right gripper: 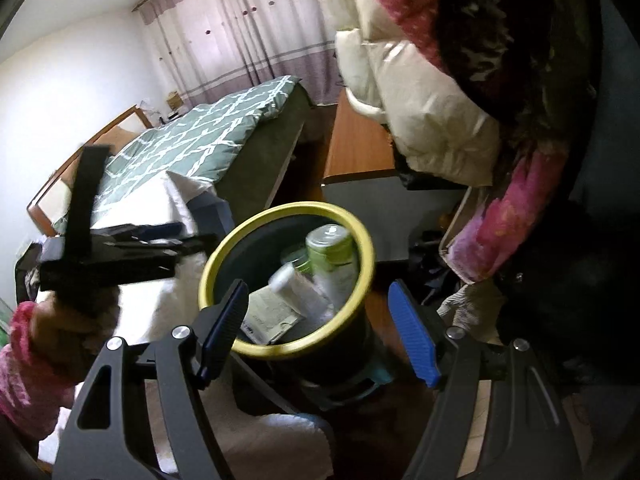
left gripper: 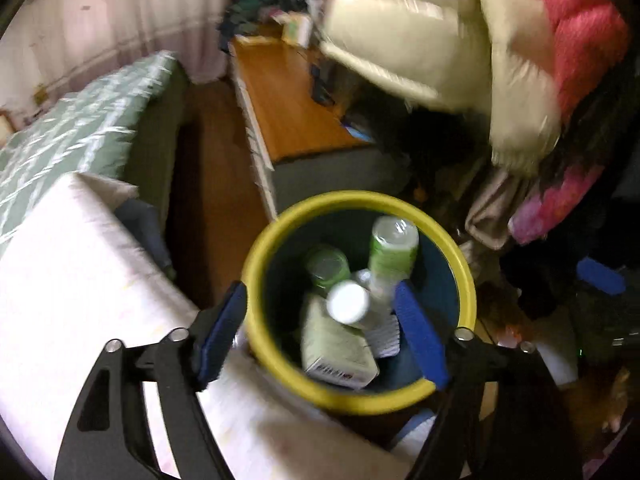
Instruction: Collect trash
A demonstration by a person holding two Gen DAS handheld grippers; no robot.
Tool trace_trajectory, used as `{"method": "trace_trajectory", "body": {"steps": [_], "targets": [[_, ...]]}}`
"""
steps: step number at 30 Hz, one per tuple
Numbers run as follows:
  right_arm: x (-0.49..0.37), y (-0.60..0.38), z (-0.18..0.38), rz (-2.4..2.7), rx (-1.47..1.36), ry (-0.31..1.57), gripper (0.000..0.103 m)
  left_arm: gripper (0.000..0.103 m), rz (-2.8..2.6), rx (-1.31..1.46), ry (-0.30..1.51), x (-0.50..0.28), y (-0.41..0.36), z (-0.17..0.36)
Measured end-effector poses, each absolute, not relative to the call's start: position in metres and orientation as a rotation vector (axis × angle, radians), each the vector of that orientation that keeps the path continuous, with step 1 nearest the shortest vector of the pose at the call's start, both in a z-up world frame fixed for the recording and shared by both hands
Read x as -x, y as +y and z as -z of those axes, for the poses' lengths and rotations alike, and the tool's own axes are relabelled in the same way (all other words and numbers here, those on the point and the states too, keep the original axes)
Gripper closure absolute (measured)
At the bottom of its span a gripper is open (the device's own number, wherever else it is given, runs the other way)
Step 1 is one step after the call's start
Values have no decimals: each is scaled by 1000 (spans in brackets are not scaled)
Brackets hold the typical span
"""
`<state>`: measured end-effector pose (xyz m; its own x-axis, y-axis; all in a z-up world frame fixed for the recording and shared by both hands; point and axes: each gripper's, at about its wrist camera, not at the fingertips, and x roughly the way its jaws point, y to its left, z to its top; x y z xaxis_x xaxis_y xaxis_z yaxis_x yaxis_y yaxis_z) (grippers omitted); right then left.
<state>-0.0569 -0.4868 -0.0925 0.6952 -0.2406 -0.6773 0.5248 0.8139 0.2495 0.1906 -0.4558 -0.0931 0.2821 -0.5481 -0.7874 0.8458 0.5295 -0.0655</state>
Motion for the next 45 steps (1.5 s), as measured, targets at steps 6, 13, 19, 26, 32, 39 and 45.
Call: {"method": "trace_trajectory", "body": {"steps": [6, 13, 19, 26, 32, 39, 45], "targets": [[43, -434, 79, 337, -357, 665, 31, 5, 745, -239, 629, -146, -315, 16], [36, -368, 49, 284, -225, 596, 25, 5, 439, -117, 502, -95, -168, -15], [47, -331, 33, 275, -168, 568, 23, 5, 240, -61, 497, -59, -76, -13], [68, -301, 25, 284, -114, 538, 19, 5, 134, 23, 507, -18, -4, -6], [80, -287, 22, 281, -94, 524, 19, 5, 98, 58, 488, 7, 20, -1], [82, -279, 20, 260, -94, 521, 18, 5, 97, 32, 476, 14, 15, -3], [82, -278, 20, 256, -94, 517, 18, 5, 100, 27, 482, 12, 7, -5]]}}
